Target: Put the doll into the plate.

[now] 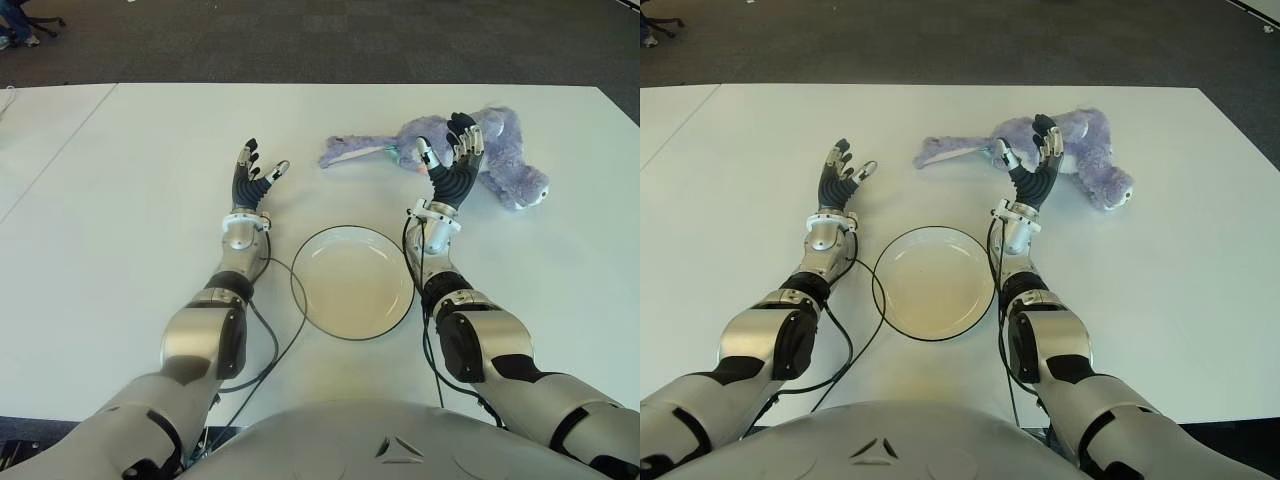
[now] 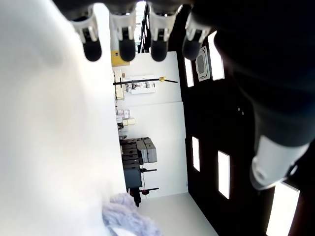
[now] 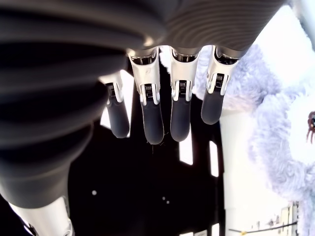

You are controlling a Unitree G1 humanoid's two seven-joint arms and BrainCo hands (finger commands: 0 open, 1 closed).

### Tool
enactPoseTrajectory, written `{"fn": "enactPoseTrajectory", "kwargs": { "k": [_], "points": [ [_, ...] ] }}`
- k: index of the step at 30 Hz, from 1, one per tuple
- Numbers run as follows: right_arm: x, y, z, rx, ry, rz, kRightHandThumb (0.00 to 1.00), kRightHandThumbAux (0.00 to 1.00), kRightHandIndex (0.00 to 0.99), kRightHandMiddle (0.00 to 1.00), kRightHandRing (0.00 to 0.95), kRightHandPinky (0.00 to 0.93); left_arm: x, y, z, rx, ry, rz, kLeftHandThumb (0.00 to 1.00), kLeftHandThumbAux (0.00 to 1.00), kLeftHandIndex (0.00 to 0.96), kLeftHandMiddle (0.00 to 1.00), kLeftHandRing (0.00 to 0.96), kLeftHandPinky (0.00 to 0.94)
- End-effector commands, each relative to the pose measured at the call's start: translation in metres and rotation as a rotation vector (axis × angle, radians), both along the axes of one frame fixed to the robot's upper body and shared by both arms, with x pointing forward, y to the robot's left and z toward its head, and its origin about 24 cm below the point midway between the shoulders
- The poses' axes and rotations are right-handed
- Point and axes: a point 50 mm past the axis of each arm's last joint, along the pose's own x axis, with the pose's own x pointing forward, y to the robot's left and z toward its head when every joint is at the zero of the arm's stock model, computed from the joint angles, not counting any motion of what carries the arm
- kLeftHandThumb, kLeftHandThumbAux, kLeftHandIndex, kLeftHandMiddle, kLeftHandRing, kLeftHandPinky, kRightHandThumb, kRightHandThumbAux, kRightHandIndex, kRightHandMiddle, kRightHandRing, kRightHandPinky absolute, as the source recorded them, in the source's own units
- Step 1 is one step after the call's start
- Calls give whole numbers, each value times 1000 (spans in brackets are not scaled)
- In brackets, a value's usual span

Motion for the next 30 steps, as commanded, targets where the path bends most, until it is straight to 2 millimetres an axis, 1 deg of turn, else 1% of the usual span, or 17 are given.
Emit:
{"fn": "enactPoseTrajectory", "kwargs": {
  "k": [1, 5, 8, 10, 12, 13, 17, 18, 19, 20, 21, 23, 26, 27, 28, 30],
  "points": [
    [10, -8, 18, -6, -61, 35, 155, 763, 196, 256, 235, 233, -80, 4, -92, -28, 475, 43, 0, 619, 2, 38, 35, 39],
    [15, -12, 25, 4, -65, 57, 203, 765, 190, 259, 241, 231, -80, 3, -92, -23, 477, 38, 0, 640, 8, 42, 38, 41],
    [18, -16, 28, 4, -64, 61, 222, 767, 191, 261, 244, 233, -79, 3, -92, -22, 477, 32, 0, 647, 8, 42, 39, 39],
    [20, -19, 30, 3, -61, 62, 272, 784, 188, 258, 240, 230, -78, 3, -91, -23, 477, 28, 0, 657, 4, 35, 36, 33],
    [22, -22, 30, -3, -48, 63, 282, 786, 187, 257, 238, 227, -78, 3, -91, -26, 474, 28, 0, 659, 3, 34, 36, 34],
    [22, -24, 30, -6, -40, 63, 304, 788, 183, 250, 227, 214, -78, 3, -91, -27, 473, 28, 0, 661, 1, 30, 35, 38],
    [24, -33, 30, -27, -15, 68, 350, 795, 184, 242, 218, 213, -77, 2, -90, -32, 464, 27, 0, 658, 0, 27, 33, 34],
    [24, -37, 31, -37, -10, 71, 355, 796, 185, 241, 217, 213, -77, 1, -90, -35, 465, 26, 0, 657, 0, 27, 32, 34],
    [25, -40, 31, -44, -6, 74, 385, 811, 196, 240, 218, 222, -77, 1, -90, -37, 465, 25, 0, 659, 0, 27, 32, 39],
    [25, -47, 32, -57, 4, 76, 391, 813, 198, 240, 218, 224, -76, 1, -90, -41, 467, 23, 0, 659, 0, 27, 32, 40],
    [26, -52, 33, -65, 11, 79, 428, 825, 212, 243, 221, 229, -76, 1, -90, -44, 468, 22, 0, 663, 0, 28, 33, 43],
    [27, -62, 35, -79, 29, 86, 455, 831, 221, 246, 223, 221, -76, 0, -90, -50, 468, 21, 0, 657, 0, 28, 33, 42],
    [31, -83, 40, -128, 81, 101, 470, 838, 232, 250, 222, 201, -76, 0, -90, -58, 467, 21, 0, 639, 0, 29, 33, 39],
    [31, -88, 43, -197, 104, 102, 472, 838, 236, 252, 222, 198, -76, 0, -90, -58, 467, 23, 0, 632, 0, 30, 34, 40],
    [32, -90, 45, -244, 118, 103, 449, 835, 243, 256, 225, 200, -76, 0, -90, -58, 467, 23, 0, 625, 0, 32, 36, 46],
    [32, -93, 47, -330, 138, 102, 440, 834, 245, 258, 226, 201, -77, 0, -90, -58, 468, 24, 0, 623, 0, 32, 36, 48]
  ]
}}
